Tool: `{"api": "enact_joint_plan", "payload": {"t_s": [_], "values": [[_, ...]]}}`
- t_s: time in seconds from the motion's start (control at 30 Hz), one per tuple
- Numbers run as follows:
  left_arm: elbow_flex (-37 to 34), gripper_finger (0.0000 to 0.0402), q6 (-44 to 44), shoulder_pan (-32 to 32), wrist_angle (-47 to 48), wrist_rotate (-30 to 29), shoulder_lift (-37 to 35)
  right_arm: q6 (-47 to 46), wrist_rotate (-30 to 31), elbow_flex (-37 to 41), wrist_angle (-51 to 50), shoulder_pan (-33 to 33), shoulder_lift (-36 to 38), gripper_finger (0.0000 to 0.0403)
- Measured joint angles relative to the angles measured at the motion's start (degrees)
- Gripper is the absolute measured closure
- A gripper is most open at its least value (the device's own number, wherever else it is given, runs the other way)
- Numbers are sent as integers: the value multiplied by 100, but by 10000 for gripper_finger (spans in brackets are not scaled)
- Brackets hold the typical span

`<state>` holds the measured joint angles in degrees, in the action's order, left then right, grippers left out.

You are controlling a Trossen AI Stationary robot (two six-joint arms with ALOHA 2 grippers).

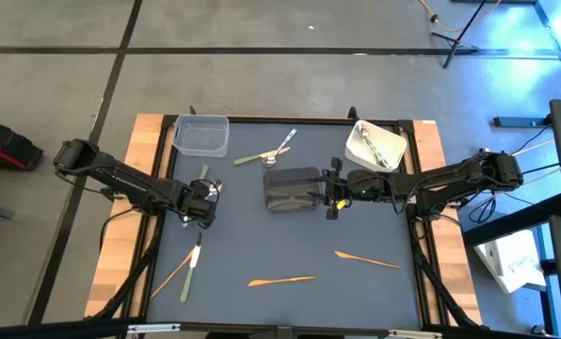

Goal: Sort silverware by color (type)
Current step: Put the green spoon into the white bin

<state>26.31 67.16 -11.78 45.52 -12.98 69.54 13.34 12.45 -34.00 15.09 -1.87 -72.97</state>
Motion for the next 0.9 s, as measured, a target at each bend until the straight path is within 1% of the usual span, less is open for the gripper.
{"api": "enact_joint_plan", "payload": {"t_s": [0.2,0.3,0.4,0.5,0.63,0.73,0.83,0.9], "values": [[224,374,-42,-105,192,-135,39,0,0,0,-11,0,0,235],[502,370,-163,-189,301,-422,20,0,0,0,-13,0,0,235],[794,368,-310,-243,497,-594,20,-4,-1,0,-28,0,0,235],[1125,368,-616,-248,483,-756,20,-105,-2,0,-39,0,0,235],[1675,367,-1331,-250,457,-1138,18,-114,-1,0,-62,0,0,235],[2049,365,-2016,-250,213,-1571,15,-116,-2,0,-61,0,0,235],[2209,365,-2956,-250,-529,-1993,13,-140,-2,0,-57,0,0,235],[2182,365,-3661,-250,-1238,-2099,13,-335,-8,0,-64,0,0,235]]}}
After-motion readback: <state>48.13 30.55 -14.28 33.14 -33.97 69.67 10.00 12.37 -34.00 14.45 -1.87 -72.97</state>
